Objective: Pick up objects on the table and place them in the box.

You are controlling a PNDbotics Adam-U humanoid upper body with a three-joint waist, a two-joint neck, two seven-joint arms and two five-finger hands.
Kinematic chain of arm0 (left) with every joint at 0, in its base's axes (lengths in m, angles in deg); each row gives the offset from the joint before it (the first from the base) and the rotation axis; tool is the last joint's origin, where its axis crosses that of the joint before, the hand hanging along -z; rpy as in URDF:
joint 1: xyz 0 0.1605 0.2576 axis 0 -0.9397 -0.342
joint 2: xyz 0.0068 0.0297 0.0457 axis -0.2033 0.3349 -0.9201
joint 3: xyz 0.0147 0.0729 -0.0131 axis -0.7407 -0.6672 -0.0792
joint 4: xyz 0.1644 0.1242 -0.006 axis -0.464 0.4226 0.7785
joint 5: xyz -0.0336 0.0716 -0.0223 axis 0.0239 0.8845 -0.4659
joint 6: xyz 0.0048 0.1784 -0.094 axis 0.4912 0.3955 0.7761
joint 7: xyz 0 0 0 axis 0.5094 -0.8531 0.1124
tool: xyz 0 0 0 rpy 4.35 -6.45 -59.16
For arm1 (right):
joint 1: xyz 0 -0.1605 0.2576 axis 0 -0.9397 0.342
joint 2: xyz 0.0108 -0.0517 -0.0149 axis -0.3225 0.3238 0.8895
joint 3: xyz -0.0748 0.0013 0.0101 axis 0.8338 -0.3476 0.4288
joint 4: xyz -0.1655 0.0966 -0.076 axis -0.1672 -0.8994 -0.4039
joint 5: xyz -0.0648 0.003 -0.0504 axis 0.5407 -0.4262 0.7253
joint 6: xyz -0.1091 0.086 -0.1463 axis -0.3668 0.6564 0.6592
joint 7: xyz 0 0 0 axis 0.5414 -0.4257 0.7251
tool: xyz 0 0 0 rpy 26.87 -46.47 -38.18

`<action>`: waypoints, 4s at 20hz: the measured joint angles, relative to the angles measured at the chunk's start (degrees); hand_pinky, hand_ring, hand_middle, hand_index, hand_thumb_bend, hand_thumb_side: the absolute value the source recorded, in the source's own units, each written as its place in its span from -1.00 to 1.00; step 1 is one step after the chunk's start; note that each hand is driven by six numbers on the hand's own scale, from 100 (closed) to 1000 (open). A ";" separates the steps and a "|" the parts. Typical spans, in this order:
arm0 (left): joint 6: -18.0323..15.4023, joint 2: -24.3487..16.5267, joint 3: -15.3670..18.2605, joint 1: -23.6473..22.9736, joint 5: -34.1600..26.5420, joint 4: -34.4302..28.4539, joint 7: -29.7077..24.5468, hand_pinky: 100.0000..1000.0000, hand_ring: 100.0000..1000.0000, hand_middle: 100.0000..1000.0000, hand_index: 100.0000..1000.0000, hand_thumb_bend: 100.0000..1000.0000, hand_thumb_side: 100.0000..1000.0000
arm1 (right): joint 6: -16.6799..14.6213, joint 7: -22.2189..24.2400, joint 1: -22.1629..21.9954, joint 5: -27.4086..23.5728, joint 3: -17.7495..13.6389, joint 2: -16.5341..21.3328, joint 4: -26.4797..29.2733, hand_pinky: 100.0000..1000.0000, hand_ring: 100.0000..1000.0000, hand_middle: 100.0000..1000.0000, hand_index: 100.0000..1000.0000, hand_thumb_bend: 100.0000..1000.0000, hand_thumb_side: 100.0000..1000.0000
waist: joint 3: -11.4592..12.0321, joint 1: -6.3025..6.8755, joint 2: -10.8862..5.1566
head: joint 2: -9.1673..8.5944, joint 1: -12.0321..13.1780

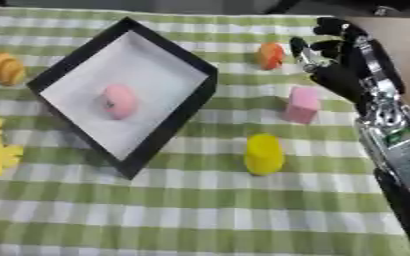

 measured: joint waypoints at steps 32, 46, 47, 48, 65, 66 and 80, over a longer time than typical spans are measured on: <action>0.48 -1.19 -0.10 -0.14 0.28 0.01 -0.48 0.51 0.50 0.40 0.66 -0.49 0.52 | 4.08 41.09 12.48 9.26 9.48 29.44 -5.08 0.69 0.63 0.60 0.75 0.04 -0.65 | 0.42 -0.48 0.00 | 0.01 -0.88; 0.55 -1.18 -0.41 0.01 0.27 0.01 -0.56 0.51 0.51 0.40 0.66 -0.50 0.51 | 2.91 43.27 15.22 15.85 14.88 23.93 -12.75 0.68 0.61 0.55 0.71 0.05 -0.66 | 0.88 -0.48 0.03 | 0.01 -1.00; 0.56 -1.18 -0.41 0.01 0.27 0.01 -0.57 0.51 0.51 0.40 0.66 -0.50 0.51 | 2.81 43.36 15.41 16.42 15.18 23.58 -13.33 0.68 0.61 0.55 0.71 0.05 -0.66 | 0.91 -0.48 0.06 | 0.01 -1.08; 0.56 -1.17 -0.41 0.02 0.27 0.01 -0.58 0.51 0.51 0.40 0.66 -0.50 0.51 | 2.68 43.47 15.65 16.96 15.45 23.21 -13.94 0.68 0.61 0.56 0.71 0.05 -0.66 | 0.94 -0.48 0.07 | 0.01 -1.13; 0.64 -1.08 -0.43 0.16 0.15 0.00 -0.67 0.51 0.52 0.40 0.66 -0.51 0.52 | 0.48 43.73 18.34 23.18 18.54 17.59 -22.32 0.66 0.59 0.51 0.68 0.06 -0.66 | 1.27 -0.46 0.19 | 0.02 -1.43; 0.64 -1.08 -0.43 0.17 0.15 -0.01 -0.67 0.51 0.52 0.40 0.66 -0.51 0.52 | 0.41 43.68 18.49 23.48 18.70 17.26 -22.75 0.66 0.59 0.51 0.67 0.06 -0.66 | 1.28 -0.46 0.22 | 0.02 -1.44; 0.70 -0.62 -0.43 0.17 0.15 -0.01 -0.74 0.52 0.52 0.40 0.66 -0.52 0.53 | 0.78 41.45 19.39 25.94 19.78 14.24 -27.28 0.61 0.45 0.12 0.36 -0.26 -0.89 | 1.50 -0.46 0.33 | 0.02 -1.58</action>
